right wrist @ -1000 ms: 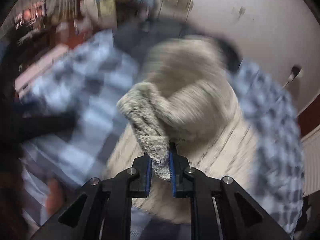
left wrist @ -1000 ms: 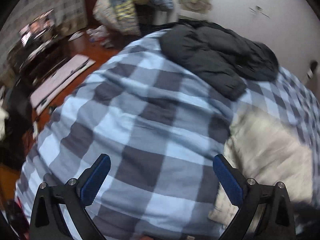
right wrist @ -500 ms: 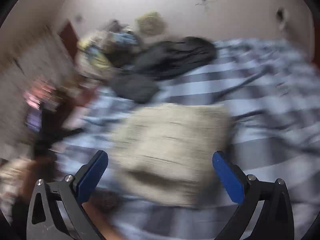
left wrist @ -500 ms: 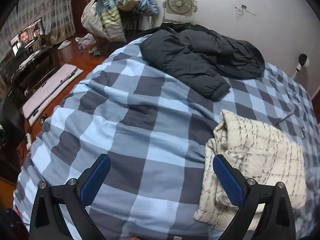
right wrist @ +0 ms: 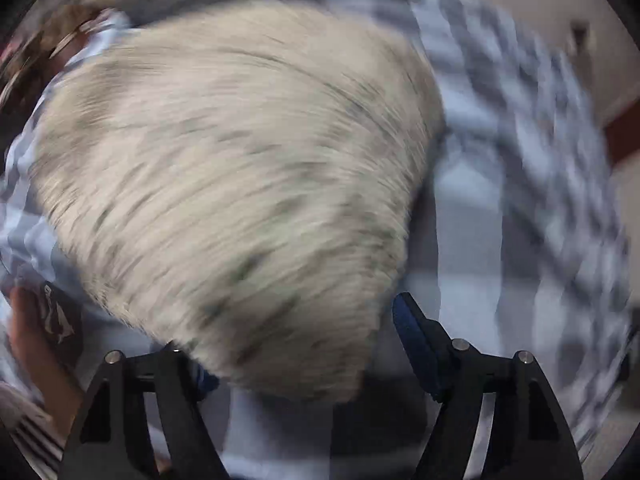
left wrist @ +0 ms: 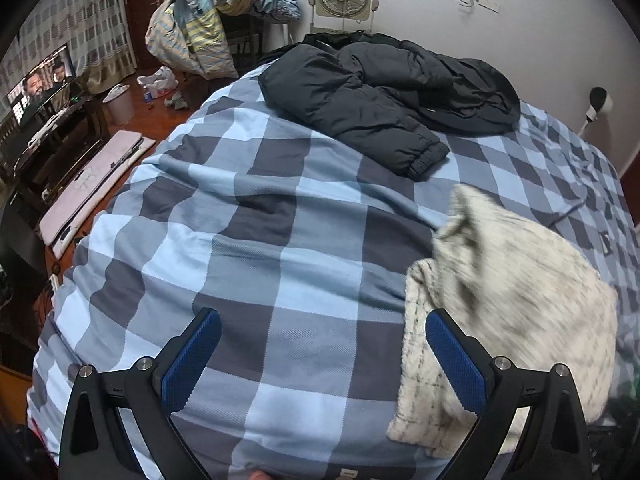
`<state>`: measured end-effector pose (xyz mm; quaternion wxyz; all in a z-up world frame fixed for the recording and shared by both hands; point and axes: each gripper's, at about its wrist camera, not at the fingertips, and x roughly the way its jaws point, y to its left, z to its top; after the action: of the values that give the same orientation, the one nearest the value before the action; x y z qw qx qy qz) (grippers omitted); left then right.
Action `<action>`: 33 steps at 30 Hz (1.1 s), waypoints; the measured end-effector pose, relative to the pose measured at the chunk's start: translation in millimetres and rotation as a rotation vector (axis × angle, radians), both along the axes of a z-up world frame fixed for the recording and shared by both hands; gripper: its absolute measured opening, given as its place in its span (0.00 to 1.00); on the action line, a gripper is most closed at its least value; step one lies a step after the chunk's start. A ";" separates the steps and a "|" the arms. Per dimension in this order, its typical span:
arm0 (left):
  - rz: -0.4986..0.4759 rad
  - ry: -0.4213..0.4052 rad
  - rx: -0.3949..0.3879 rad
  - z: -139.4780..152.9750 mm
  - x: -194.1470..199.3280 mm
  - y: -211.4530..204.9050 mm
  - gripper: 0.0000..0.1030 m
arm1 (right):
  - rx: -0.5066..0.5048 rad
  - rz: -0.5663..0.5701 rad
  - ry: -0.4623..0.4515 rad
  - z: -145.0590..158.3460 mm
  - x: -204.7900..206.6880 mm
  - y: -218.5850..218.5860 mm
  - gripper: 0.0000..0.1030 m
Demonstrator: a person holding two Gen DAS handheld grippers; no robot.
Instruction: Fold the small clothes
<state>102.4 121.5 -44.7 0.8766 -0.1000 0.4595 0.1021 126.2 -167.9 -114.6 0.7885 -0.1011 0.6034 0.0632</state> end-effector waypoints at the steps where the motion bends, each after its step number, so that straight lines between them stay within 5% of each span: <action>1: 0.000 -0.002 -0.006 0.5 -0.3 0.0 1.00 | 0.061 -0.099 0.079 -6.1 -1.2 -25.5 0.72; 3: 0.002 -0.005 -0.011 1.4 -0.7 0.4 1.00 | 0.053 -0.112 0.081 -2.8 -5.0 -27.9 0.72; 5: 0.002 -0.007 -0.011 2.0 -1.3 0.6 1.00 | -0.067 -0.063 0.036 12.4 -20.1 -16.2 0.74; 8: 0.006 -0.013 -0.018 4.3 0.3 1.7 1.00 | -0.350 0.097 -0.149 41.2 -61.2 21.9 0.74; 12: 0.003 -0.019 -0.026 5.6 1.3 0.9 1.00 | -0.373 0.327 -0.299 65.9 -101.3 75.9 0.74; 19: 0.025 -0.004 -0.071 0.5 0.4 9.8 1.00 | -0.612 0.655 -0.408 7.7 -85.2 157.2 0.73; 22: 0.038 -0.012 -0.116 1.0 0.8 14.7 1.00 | -0.647 0.650 -0.385 -14.7 -70.8 163.9 0.44; 25: 0.046 -0.022 -0.123 2.4 0.1 15.4 1.00 | -0.546 0.614 -0.386 -1.7 -73.5 159.6 0.17; 29: 0.049 -0.042 -0.101 7.5 -1.2 13.7 1.00 | -0.177 0.460 -0.367 67.4 -84.8 144.8 0.14; 33: 0.066 -0.064 -0.028 13.1 -3.2 12.1 1.00 | 0.105 0.451 -0.328 96.8 -102.1 145.9 0.14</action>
<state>99.2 133.5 -31.7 0.8855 -0.1304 0.4291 0.1212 24.2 -22.0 -17.8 0.8458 -0.2010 0.4258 0.2510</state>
